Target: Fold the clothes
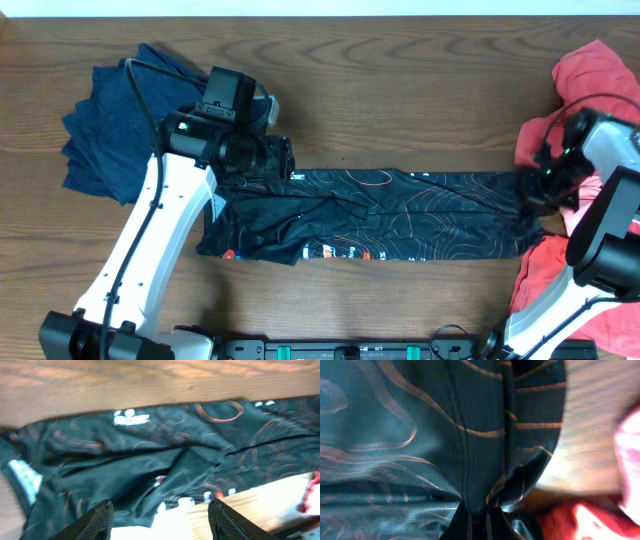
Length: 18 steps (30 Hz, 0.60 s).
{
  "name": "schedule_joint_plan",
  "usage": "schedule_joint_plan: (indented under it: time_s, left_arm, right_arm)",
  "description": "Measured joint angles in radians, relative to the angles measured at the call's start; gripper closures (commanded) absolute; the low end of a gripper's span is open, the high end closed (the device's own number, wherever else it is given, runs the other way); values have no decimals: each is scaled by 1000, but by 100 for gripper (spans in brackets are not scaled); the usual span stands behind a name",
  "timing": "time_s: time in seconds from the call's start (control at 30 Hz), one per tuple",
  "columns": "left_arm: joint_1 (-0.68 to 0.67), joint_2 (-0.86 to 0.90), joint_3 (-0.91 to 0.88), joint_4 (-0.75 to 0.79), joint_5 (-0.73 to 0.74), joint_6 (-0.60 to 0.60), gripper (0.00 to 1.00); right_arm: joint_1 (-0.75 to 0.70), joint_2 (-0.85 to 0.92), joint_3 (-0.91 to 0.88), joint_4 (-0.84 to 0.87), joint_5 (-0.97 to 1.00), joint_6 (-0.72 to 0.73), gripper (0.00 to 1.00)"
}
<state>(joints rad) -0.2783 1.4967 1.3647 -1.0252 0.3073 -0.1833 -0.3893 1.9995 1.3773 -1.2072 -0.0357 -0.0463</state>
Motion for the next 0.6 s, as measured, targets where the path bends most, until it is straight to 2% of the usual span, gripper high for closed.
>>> schedule_joint_plan:
  time_s: [0.17,0.27,0.6]
  left_arm:
    - [9,0,0,-40,-77,0,37]
    - [27,0,0,-41,-99,-3,37]
    - [106,0,0,-49,-124,-8,37]
  right_arm:
    - [17,0,174,-190,-10,26,99]
    - [66,-1,207,-251,-11,35,99]
    - [452,-1,208,-288,-18,158,99]
